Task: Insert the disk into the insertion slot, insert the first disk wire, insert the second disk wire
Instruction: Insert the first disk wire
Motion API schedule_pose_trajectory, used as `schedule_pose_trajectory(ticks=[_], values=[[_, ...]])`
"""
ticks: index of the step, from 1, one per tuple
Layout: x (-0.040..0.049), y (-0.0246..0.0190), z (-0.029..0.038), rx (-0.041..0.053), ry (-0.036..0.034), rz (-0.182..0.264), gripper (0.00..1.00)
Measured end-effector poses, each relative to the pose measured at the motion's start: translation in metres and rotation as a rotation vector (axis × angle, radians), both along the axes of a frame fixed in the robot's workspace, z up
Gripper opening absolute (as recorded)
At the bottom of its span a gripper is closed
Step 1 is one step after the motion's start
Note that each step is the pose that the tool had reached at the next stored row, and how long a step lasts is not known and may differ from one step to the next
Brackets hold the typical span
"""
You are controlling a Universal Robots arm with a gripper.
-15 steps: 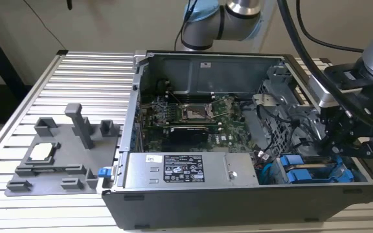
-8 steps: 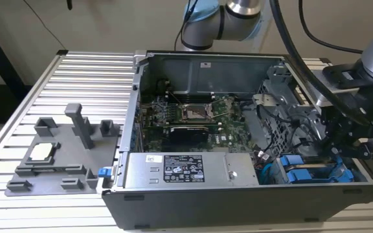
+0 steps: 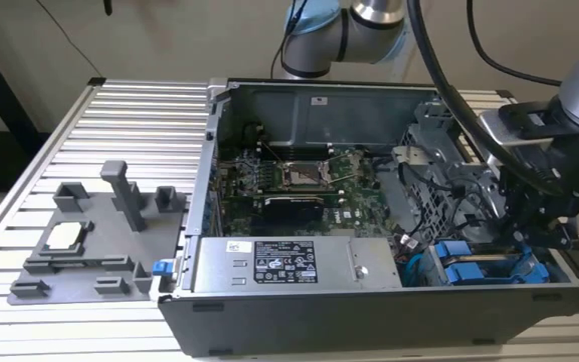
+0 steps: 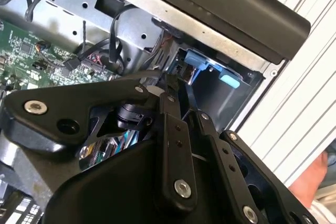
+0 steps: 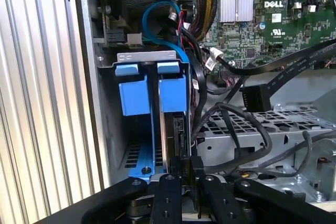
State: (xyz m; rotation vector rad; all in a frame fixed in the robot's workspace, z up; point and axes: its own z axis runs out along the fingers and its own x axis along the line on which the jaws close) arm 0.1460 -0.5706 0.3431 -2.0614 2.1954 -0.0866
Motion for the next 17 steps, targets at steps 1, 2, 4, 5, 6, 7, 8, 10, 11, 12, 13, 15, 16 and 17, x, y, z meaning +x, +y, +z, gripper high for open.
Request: schedule_pose_trajectory(ticks=[1,2,4,5,6,7,8,10,11,12,13,15,16,17], values=[[0.0002,0.0000,-0.0005,-0.0001,0.0000,0.000,0.19],[0.0003,0.0000,-0.0010,-0.0004,-0.0001,0.000,0.19],[0.0008,0.0004,-0.0019,-0.0005,-0.0004,0.000,0.19],[0.0010,0.0006,-0.0023,-0.0004,-0.0005,0.000,0.19],[0.0013,0.0009,-0.0027,-0.0001,-0.0008,0.000,0.19],[0.0016,0.0012,-0.0031,-0.0001,-0.0009,0.000,0.19],[0.0017,0.0016,-0.0035,-0.0003,-0.0011,0.000,0.19],[0.0017,0.0023,-0.0043,-0.0002,-0.0015,0.000,0.19],[0.0017,0.0024,-0.0046,-0.0002,-0.0017,0.000,0.19],[0.0018,0.0025,-0.0047,-0.0002,-0.0021,0.000,0.19],[0.0018,0.0025,-0.0047,-0.0004,-0.0021,0.000,0.19],[0.0018,0.0026,-0.0048,-0.0005,-0.0022,0.003,0.19],[0.0018,0.0026,-0.0048,-0.0004,-0.0021,0.005,0.19],[0.0017,0.0026,-0.0046,-0.0003,-0.0018,0.005,0.19]])
